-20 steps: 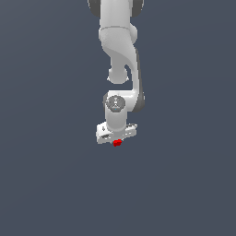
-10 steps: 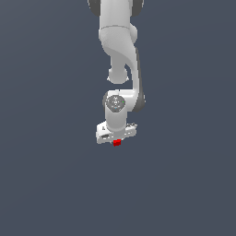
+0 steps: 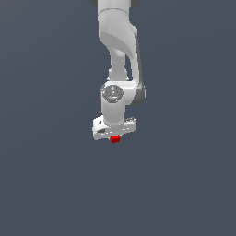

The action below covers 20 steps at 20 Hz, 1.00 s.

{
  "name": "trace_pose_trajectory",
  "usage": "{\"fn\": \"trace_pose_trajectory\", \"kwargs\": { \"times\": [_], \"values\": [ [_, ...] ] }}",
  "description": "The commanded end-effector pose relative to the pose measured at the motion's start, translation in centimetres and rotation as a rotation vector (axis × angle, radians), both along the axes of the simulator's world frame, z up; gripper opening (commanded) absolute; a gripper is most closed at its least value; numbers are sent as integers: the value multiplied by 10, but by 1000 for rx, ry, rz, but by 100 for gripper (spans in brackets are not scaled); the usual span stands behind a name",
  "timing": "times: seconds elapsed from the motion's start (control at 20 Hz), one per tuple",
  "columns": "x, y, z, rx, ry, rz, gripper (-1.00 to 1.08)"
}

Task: Pick up the red cube and move it to a goal position.

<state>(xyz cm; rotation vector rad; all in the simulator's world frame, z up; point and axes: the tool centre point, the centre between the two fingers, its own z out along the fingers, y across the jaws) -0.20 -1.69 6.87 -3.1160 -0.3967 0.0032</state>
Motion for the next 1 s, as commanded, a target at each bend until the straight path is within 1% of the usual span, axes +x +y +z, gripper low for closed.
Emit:
{"fn": "trace_pose_trajectory", "kwargs": {
  "times": [0.0, 0.95],
  "values": [
    [2, -4, 21, 0, -2, 0, -100],
    [21, -43, 230, 1, -2, 0, -100]
  ]
}}
